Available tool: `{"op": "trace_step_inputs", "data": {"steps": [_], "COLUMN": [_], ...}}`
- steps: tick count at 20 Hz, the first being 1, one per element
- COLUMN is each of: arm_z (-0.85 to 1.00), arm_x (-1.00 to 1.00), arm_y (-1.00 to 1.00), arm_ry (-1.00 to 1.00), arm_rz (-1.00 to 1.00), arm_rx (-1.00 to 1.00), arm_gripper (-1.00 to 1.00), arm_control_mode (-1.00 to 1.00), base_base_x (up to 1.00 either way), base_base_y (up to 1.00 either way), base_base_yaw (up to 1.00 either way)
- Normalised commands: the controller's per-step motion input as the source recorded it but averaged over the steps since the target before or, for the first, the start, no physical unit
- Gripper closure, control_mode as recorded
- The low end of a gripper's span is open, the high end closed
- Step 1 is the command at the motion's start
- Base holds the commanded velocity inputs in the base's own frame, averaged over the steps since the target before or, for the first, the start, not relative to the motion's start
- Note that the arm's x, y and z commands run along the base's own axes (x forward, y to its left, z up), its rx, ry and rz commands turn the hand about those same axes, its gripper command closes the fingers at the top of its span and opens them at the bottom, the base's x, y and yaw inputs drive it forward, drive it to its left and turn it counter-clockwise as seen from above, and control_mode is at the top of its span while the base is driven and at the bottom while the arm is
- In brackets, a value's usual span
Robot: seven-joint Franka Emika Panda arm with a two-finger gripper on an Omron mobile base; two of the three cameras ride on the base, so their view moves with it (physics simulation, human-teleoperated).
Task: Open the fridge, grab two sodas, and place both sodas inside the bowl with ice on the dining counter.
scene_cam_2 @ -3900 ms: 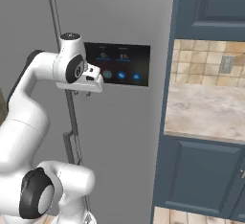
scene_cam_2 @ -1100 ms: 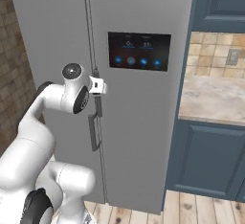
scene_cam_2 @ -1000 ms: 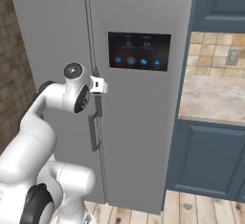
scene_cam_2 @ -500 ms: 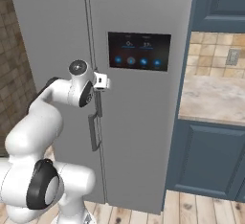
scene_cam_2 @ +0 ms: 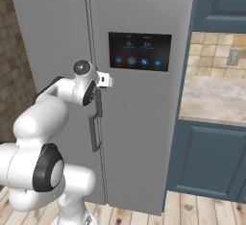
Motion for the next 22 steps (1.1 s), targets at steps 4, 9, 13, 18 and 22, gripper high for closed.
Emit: {"op": "trace_step_inputs", "data": {"steps": [4, 9, 13, 18, 22], "arm_z": [-0.12, -0.17, -0.16, -0.1, -0.03], "arm_x": [0.28, 0.29, 0.35, 0.35, 0.2], "arm_y": [0.1, 0.23, 0.29, 0.18, 0.0], "arm_ry": [-0.03, -0.01, 0.0, 0.0, 0.0], "arm_rz": [0.0, 0.0, 0.0, 0.0, 0.0], "arm_rx": [0.0, 0.0, 0.0, 0.0, 0.0], "arm_gripper": [-1.0, -1.0, 1.0, 1.0, 1.0], "arm_control_mode": [-1.0, -1.0, -1.0, -1.0, -1.0], "base_base_x": [0.0, 0.0, 0.0, 0.0, 0.0], "base_base_y": [0.0, 0.0, 0.0, 0.0, 0.0], "base_base_yaw": [0.0, 0.0, 0.0, 0.0, 0.0]}}
